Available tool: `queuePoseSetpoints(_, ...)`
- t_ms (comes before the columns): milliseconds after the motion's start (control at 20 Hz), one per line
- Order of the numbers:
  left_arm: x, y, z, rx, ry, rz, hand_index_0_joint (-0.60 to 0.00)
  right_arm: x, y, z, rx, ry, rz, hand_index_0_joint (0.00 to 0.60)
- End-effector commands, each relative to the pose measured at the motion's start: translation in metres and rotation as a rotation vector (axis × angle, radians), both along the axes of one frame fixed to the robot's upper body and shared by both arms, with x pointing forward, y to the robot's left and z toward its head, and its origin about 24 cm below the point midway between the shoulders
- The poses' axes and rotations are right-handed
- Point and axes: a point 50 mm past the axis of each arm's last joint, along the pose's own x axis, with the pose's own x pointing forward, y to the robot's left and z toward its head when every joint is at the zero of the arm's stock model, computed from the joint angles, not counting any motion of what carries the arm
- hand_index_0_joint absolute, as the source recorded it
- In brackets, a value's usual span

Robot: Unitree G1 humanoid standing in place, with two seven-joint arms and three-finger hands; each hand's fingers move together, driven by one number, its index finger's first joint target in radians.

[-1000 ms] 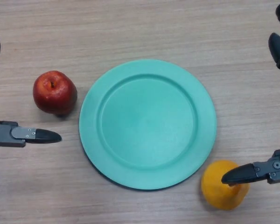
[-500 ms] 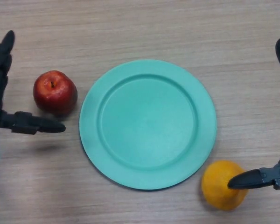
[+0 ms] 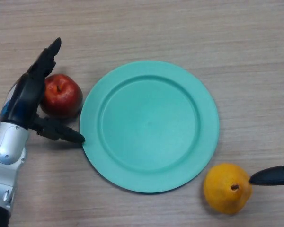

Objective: Pick up the red apple and place it on the plate

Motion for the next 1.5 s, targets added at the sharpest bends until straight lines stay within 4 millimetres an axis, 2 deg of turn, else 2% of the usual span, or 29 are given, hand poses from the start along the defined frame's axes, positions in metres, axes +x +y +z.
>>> queuePoseSetpoints(50,0.001,0.015,0.044,-0.041,-0.211,0.046,-0.1,-0.017,-0.001,0.025,-0.045,-0.222,0.005,0.0)
queuePoseSetpoints(100,0.001,0.015,0.044,-0.042,-0.209,0.046,-0.25,-0.017,-0.001,0.025,-0.046,-0.222,0.005,0.0)
queuePoseSetpoints(150,0.001,0.015,0.043,-0.042,-0.206,0.046,-0.35,-0.017,-0.001,0.025,-0.046,-0.223,0.005,0.0)
queuePoseSetpoints(200,0.0,0.016,0.043,-0.044,-0.201,0.048,-0.502,-0.017,-0.001,0.026,-0.047,-0.226,0.006,0.0)
queuePoseSetpoints(250,-0.001,0.017,0.041,-0.049,-0.195,0.051,-0.597,-0.017,0.0,0.026,-0.047,-0.23,0.007,0.0)
queuePoseSetpoints(450,-0.005,0.018,0.041,-0.05,-0.183,0.027,-0.6,-0.017,0.002,0.025,-0.045,-0.224,0.015,0.0)
queuePoseSetpoints(550,-0.009,0.019,0.048,0.0,-0.233,0.036,-0.6,-0.017,0.002,0.025,-0.042,-0.223,0.018,0.0)
queuePoseSetpoints(700,-0.022,0.018,0.077,0.009,-0.354,0.0,-0.6,-0.017,0.003,0.024,-0.038,-0.221,0.024,0.0)
queuePoseSetpoints(850,-0.036,0.0,0.098,-0.035,-0.413,-0.076,-0.6,-0.017,0.004,0.023,-0.039,-0.215,0.027,0.0)
queuePoseSetpoints(950,-0.044,-0.021,0.104,-0.097,-0.399,-0.157,-0.6,-0.017,0.004,0.024,-0.036,-0.214,0.034,0.0)
queuePoseSetpoints(1050,-0.051,-0.044,0.105,-0.228,-0.318,-0.25,-0.6,-0.017,0.003,0.025,-0.033,-0.212,0.04,0.0)
queuePoseSetpoints(1150,-0.052,-0.064,0.1,-0.267,-0.256,-0.296,-0.6,-0.018,0.002,0.025,-0.033,-0.213,0.043,0.0)
queuePoseSetpoints(1300,-0.051,-0.091,0.083,-0.197,-0.238,-0.361,-0.6,-0.019,0.001,0.024,-0.031,-0.212,0.041,0.0)
queuePoseSetpoints(1500,-0.048,-0.105,0.066,-0.075,-0.22,-0.402,-0.6,-0.021,-0.002,0.022,-0.027,-0.207,0.023,0.0)
